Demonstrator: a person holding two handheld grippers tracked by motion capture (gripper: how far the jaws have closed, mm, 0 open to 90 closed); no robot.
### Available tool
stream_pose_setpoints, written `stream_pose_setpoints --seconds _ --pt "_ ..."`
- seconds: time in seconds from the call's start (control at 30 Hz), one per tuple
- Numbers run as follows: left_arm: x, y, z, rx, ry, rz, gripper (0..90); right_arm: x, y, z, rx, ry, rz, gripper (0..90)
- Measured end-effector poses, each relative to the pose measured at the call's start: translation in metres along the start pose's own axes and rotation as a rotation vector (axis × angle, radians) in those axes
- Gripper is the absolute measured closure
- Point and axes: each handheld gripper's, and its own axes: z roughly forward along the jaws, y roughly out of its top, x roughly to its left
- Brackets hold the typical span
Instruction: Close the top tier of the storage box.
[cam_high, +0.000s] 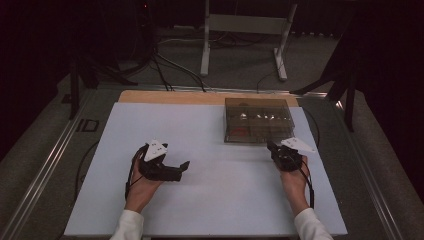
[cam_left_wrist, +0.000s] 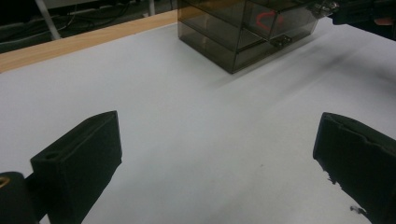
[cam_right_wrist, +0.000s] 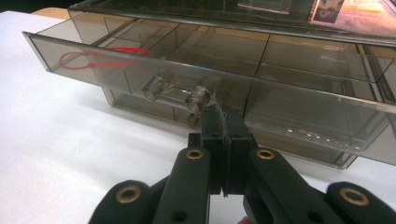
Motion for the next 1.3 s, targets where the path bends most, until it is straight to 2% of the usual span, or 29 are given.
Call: stream_pose_setpoints --seconds 0.57,0.87,1.3 --pt "-0.001 0.000 0.001 0.003 -0.005 0.003 2.7 -0.003 0.006 0.009 0.002 -0.017 0.027 90.0" --pt "-0.001 0.000 0.001 0.002 -0.005 0.002 2.7 -0.003 0.011 0.015 0.004 -0.037 0.021 90.0" --pt "-0.001 0.000 0.001 0.006 -0.009 0.004 2.7 -0.004 0.015 0.021 -0.001 -0.051 0.036 90.0"
